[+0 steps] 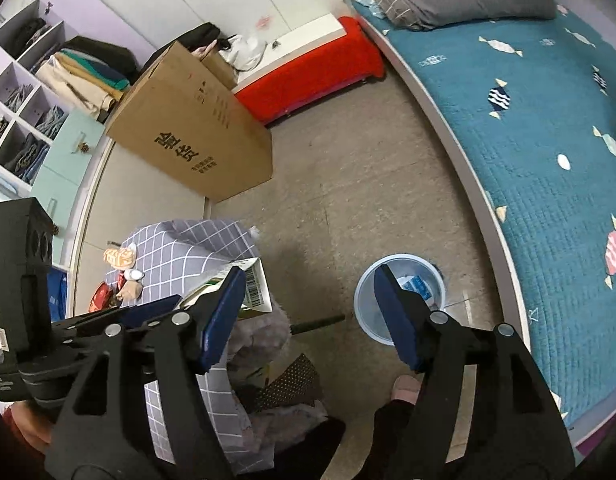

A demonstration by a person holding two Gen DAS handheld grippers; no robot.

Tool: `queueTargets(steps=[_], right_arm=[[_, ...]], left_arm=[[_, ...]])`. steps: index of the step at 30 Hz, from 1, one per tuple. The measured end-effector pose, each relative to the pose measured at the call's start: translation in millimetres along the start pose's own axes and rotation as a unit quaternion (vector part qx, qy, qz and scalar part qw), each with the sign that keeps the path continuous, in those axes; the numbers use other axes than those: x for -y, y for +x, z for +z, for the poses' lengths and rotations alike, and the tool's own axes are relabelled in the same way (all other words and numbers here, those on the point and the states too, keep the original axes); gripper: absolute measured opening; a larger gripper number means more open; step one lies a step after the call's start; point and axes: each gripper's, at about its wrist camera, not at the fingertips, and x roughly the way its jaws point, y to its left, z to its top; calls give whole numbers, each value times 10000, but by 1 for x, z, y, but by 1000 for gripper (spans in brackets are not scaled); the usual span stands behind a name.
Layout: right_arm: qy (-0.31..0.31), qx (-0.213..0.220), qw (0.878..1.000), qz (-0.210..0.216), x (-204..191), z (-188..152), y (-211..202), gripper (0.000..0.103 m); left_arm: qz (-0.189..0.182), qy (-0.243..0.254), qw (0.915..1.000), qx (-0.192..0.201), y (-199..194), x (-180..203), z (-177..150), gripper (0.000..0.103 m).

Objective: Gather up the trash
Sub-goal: 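Carry the medicine box and teal tube to the bucket and open both tools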

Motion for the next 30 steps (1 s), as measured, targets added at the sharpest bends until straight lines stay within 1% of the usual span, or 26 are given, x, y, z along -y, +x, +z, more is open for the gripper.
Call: queueTargets(steps=[5,13,21,22,24,25,27,30], right_arm=[[100,99,9998,-107,14,1,-10,67],[231,288,9989,-298,31,3,-26,67],[359,485,9974,-388,44,4,-37,67],[374,496,9973,-387,45,4,-38,67],[406,523,9970,-393,47,4,-39,67],[414,526,9970,-391,48,4,-40,67],[431,529,9969,-390,49,4,-40,67],[433,518,9970,-375,51,5,-40,67]], left_arm=[[3,214,9997,-88,5,18,5,53],[41,492,9987,-103,9,40,13,54],[99,600,9981,-59,10,55,18,55],[111,601,9981,-74,11,55,18,56],[171,575,9981,-157,14,55,19,69],[233,537,9981,-204,16,55,20,70],[172,510,9982,-254,17,55,19,70],[216,463,9985,-192,14,53,19,70]])
